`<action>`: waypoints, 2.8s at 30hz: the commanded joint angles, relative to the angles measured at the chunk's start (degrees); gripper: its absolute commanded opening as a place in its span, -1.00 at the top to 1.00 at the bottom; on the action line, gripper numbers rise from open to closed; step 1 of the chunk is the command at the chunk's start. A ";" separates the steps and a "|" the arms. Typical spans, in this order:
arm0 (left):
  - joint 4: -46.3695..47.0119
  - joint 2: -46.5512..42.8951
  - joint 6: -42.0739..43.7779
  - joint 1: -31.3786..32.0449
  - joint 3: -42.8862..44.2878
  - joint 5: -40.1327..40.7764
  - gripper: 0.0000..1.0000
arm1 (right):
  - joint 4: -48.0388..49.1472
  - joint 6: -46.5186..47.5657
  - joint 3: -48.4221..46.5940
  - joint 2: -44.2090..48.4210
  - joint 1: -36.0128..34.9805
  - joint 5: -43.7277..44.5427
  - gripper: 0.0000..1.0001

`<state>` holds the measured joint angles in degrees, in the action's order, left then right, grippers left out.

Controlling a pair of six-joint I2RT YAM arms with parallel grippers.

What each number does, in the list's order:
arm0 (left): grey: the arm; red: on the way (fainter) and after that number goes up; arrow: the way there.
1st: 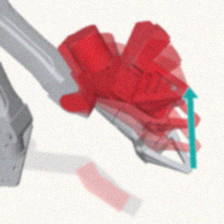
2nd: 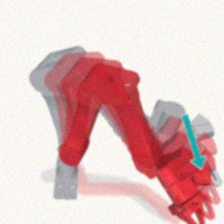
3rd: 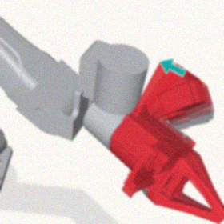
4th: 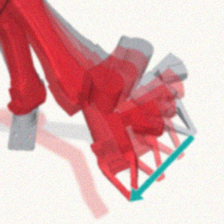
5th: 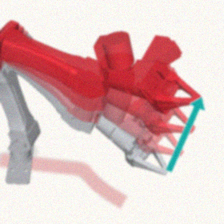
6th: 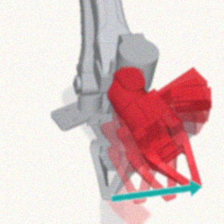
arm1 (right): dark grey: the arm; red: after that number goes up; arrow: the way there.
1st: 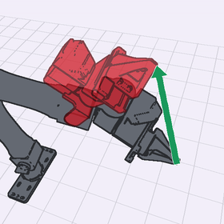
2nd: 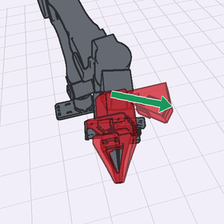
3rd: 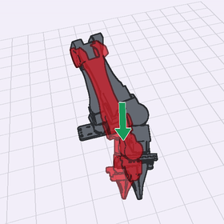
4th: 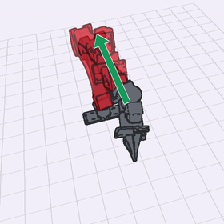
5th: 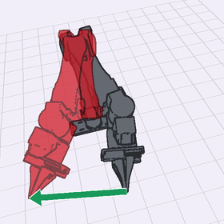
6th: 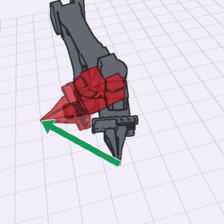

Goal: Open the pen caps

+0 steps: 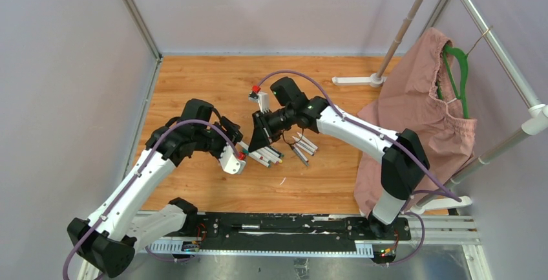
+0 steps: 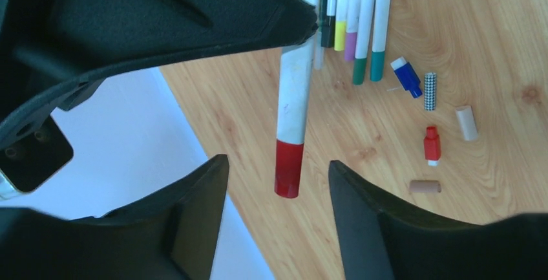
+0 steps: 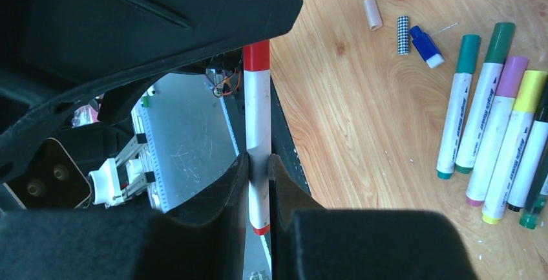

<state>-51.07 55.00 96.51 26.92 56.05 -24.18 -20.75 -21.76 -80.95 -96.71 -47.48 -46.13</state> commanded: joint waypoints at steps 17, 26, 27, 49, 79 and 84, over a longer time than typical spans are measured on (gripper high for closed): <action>0.08 1.44 -0.04 0.94 0.04 5.23 0.41 | -1.13 -2.17 -3.58 -3.06 -0.94 -2.88 1.00; 0.09 2.46 -4.00 0.94 2.32 5.12 1.00 | 0.83 -3.30 -1.76 -2.59 -1.09 0.25 0.03; 0.09 2.54 -4.65 0.94 2.58 4.78 1.00 | 2.03 -3.97 -1.76 -2.65 -1.22 0.59 -0.12; 0.21 3.59 -6.41 1.03 2.57 12.87 1.00 | 16.53 -12.62 9.97 -1.07 1.65 -4.30 1.00; 5.19 22.05 -24.82 -3.73 0.07 17.62 1.00 | 2.90 11.85 21.35 8.18 3.32 45.91 0.98; 6.14 25.80 -28.16 -5.14 -0.85 15.91 1.00 | 4.06 13.67 20.60 3.41 3.45 49.62 0.92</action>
<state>-46.13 79.35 73.47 23.00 56.53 -6.52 -16.01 -11.92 -58.46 -90.52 -44.77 -3.73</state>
